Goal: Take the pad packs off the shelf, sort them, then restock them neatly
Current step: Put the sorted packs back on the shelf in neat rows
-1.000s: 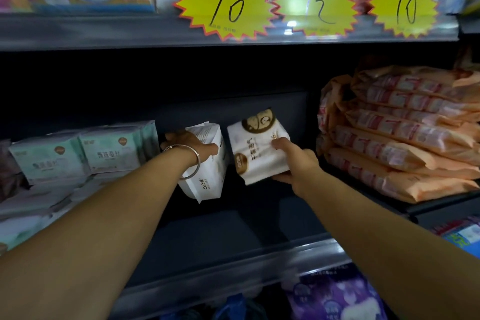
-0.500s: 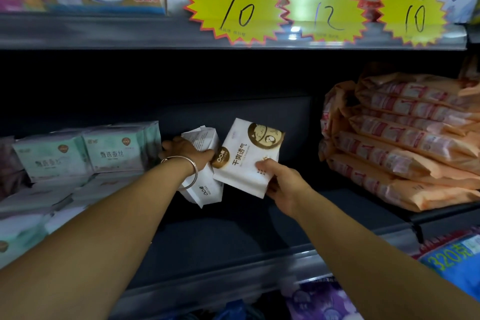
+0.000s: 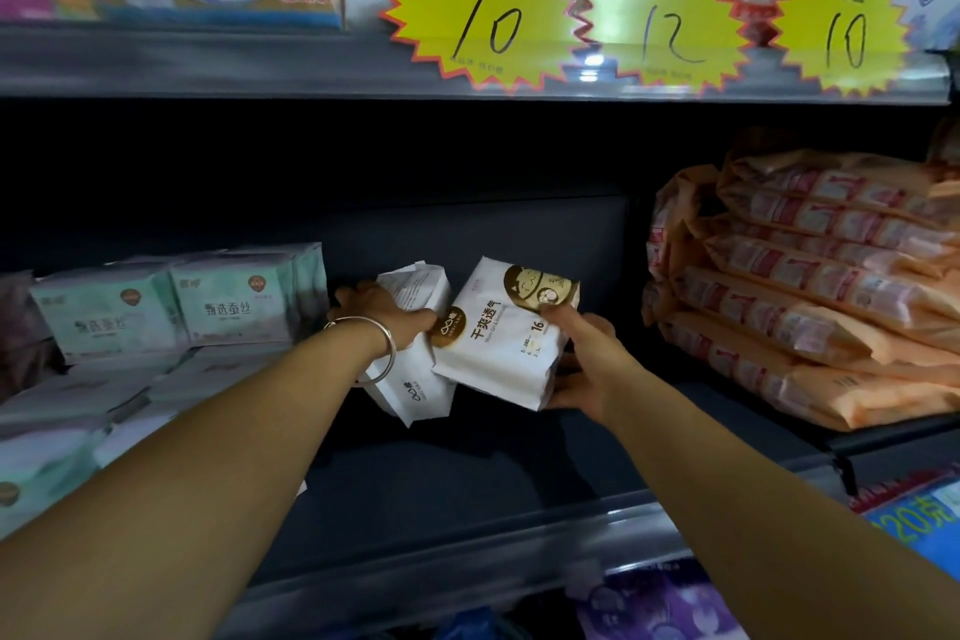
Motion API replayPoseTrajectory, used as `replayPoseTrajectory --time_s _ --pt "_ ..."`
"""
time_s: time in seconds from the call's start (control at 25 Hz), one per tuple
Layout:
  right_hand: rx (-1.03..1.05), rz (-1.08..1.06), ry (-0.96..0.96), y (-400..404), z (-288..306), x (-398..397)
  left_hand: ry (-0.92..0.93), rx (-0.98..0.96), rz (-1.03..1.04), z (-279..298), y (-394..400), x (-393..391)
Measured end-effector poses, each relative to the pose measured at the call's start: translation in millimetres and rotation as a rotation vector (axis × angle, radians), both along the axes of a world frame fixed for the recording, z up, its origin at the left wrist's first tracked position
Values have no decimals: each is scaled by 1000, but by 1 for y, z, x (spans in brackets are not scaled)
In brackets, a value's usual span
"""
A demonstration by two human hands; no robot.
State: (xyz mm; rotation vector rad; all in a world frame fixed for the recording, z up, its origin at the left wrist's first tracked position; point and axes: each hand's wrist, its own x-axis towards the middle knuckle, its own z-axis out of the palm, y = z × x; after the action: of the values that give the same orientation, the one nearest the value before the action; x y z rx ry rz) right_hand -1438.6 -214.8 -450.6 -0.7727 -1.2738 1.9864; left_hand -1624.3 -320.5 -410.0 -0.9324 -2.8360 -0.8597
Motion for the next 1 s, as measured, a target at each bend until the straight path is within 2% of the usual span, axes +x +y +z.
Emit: replayPoseTrajectory --time_s 0.24,0.48,0.68,0.92,1.0 --pt "-3 -137 254 2 12 -2 -80 8 39 0 -6 2" --pt "-64 -172 310 -3 7 -19 -226 151 57 -1 -8 5" --pt "5 -107 158 6 -3 -21 -265 283 106 8 -9 2" --pt "260 181 -235 19 4 -14 -106 163 138 2 -11 -3" --pt "296 215 -285 24 4 -18 -104 164 119 -1 -12 -7"
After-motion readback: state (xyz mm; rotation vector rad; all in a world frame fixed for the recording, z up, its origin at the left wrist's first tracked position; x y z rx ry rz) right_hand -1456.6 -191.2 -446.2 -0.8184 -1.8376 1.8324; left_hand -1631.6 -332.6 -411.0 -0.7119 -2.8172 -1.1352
